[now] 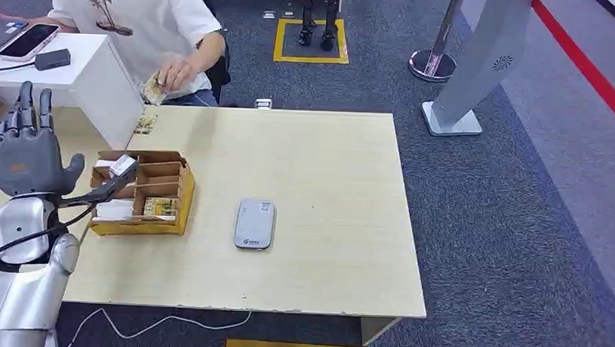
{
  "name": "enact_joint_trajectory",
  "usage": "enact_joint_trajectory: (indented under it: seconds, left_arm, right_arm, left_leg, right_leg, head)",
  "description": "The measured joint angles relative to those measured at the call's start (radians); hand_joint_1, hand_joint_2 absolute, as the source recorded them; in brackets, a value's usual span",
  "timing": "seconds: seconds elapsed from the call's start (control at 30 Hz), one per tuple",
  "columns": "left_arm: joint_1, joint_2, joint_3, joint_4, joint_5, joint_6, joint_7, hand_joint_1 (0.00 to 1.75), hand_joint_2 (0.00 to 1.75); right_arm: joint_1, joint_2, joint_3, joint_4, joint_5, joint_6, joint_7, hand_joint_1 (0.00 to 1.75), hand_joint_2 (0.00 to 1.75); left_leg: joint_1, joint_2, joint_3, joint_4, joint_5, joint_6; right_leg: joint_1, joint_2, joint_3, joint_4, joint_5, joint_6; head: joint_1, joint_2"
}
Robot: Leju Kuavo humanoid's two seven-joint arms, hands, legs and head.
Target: Pass the card to the sensor for recognition and then transmit it.
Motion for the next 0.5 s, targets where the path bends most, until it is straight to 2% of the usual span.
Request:
enact_joint_trajectory:
  seconds: [0.5]
  left_arm:
    - [0.0, 0.001, 0.0, 0.004, 0.0, 0.0, 0.0, 0.0, 1.75]
  right_arm:
    - [0.0, 0.0, 0.0, 0.0, 0.0, 0.0, 0.0, 0.0, 1.75]
  left_leg:
    - [0.0, 0.0, 0.0, 0.0, 0.0, 0.0]
  right_leg:
    - [0.0, 0.0, 0.0, 0.0, 0.0, 0.0]
  head:
    - [0.0, 0.0]
